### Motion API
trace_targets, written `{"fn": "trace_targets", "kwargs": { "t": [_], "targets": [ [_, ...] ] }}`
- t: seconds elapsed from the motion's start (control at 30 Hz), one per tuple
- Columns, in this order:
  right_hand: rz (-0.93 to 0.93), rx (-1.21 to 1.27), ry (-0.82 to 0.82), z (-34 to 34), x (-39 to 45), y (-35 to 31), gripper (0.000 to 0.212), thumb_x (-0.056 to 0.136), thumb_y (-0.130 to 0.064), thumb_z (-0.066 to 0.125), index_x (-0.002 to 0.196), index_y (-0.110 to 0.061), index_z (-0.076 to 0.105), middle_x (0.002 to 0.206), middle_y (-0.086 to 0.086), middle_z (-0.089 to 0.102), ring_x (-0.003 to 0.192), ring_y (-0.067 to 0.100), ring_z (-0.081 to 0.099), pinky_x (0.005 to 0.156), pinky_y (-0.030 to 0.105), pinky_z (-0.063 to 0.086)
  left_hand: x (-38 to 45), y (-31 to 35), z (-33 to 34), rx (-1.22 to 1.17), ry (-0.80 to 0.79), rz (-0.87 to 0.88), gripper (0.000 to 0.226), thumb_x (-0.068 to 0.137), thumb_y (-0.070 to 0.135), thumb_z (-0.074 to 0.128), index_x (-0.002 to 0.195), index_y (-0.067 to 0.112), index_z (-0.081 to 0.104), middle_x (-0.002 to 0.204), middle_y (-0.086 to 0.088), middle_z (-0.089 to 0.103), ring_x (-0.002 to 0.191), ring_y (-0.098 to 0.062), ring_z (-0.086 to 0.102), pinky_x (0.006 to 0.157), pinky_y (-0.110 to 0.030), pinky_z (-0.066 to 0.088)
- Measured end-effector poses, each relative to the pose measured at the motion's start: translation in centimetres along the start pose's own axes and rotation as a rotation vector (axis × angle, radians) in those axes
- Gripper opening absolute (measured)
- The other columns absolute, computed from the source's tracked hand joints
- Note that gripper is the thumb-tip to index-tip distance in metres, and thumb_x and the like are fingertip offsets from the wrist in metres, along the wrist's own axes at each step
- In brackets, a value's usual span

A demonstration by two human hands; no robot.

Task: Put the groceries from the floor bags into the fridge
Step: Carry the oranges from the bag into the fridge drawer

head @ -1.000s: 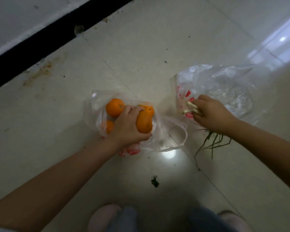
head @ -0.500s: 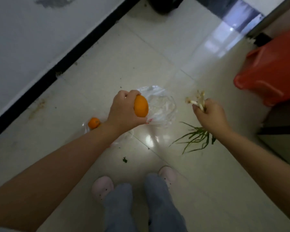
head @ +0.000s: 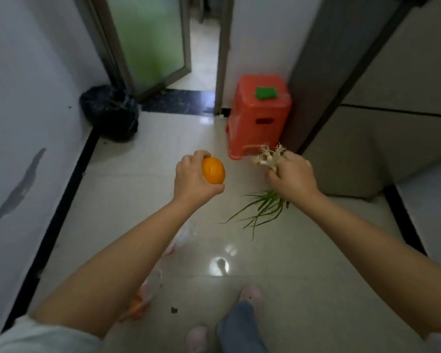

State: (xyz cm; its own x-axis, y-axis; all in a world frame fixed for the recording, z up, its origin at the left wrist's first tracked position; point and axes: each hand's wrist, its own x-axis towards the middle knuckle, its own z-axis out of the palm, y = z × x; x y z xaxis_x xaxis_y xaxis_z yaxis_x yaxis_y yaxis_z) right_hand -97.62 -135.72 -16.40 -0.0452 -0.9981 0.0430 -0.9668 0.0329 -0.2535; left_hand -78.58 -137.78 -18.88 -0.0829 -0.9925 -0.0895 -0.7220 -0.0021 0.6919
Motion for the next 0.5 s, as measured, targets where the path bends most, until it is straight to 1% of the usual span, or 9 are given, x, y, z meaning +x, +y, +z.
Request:
{"fn": "trace_targets", "kwargs": {
  "t": [0.1,0.17,0.23,0.3,0.37,0.43,0.5],
  "targets": [
    [0.139,0.067,0.097,-5.6,-2.4,6.3,0.039,0.094,-0.035,0.042,0.102,-0.001,0.058,0.105,0.017,0.052,0.092,0.034,0.054,0.073,0.037,0.042,0.0,7.5,2.6,-0.012,-0.075,0.179,0.073,0.066,0.026,0.081,0.128,0.021,0.045,0.127,-0.01,0.045,0.118,-0.026,0.043,0.086,-0.026,0.037],
    [0.217,0.127,0.188,-9.1,-4.0,10.7,0.037,0.094,-0.037,0.042,0.095,-0.003,0.057,0.097,0.015,0.049,0.084,0.031,0.053,0.07,0.036,0.039,-0.1,13.1,4.8,-0.036,-0.136,0.299,0.071,0.066,0.026,0.082,0.127,0.021,0.046,0.126,-0.01,0.045,0.115,-0.025,0.046,0.086,-0.023,0.036],
    [0.272,0.184,0.278,-12.5,-5.5,14.7,0.033,0.095,-0.036,0.042,0.075,-0.01,0.05,0.083,0.01,0.046,0.078,0.027,0.05,0.066,0.031,0.035,-0.5,18.7,7.1,-0.07,-0.183,0.385,0.069,0.068,0.026,0.081,0.127,0.02,0.047,0.126,-0.01,0.044,0.114,-0.023,0.047,0.086,-0.021,0.035],
    [0.34,0.254,0.358,-16.0,-6.4,19.4,0.042,0.094,-0.034,0.044,0.057,-0.016,0.04,0.071,0.007,0.044,0.075,0.025,0.049,0.065,0.027,0.031,-0.5,24.8,10.0,-0.09,-0.218,0.448,0.068,0.069,0.027,0.081,0.128,0.021,0.047,0.126,-0.009,0.044,0.113,-0.022,0.047,0.085,-0.019,0.033],
    [0.412,0.293,0.427,-19.6,-6.5,24.5,0.046,0.095,-0.033,0.044,0.052,-0.022,0.032,0.065,0.006,0.042,0.074,0.022,0.045,0.063,0.024,0.027,-0.4,31.1,12.7,-0.133,-0.22,0.482,0.067,0.069,0.028,0.08,0.127,0.021,0.047,0.126,-0.01,0.045,0.109,-0.021,0.048,0.085,-0.019,0.033],
    [0.451,0.34,0.51,-23.3,-6.1,29.6,0.047,0.094,-0.033,0.045,0.052,-0.019,0.031,0.057,0.001,0.037,0.073,0.021,0.044,0.061,0.023,0.025,0.1,37.5,15.2,-0.16,-0.208,0.513,0.067,0.07,0.03,0.08,0.128,0.022,0.047,0.126,-0.011,0.044,0.108,-0.022,0.048,0.087,-0.021,0.035],
    [0.482,0.382,0.59,-26.7,-5.6,34.4,0.046,0.093,-0.033,0.048,0.053,-0.013,0.036,0.057,0.003,0.039,0.073,0.021,0.045,0.059,0.023,0.024,0.7,43.4,17.3,-0.152,-0.199,0.548,0.068,0.071,0.03,0.079,0.13,0.023,0.046,0.128,-0.011,0.041,0.112,-0.024,0.049,0.089,-0.023,0.036]
  ]
}}
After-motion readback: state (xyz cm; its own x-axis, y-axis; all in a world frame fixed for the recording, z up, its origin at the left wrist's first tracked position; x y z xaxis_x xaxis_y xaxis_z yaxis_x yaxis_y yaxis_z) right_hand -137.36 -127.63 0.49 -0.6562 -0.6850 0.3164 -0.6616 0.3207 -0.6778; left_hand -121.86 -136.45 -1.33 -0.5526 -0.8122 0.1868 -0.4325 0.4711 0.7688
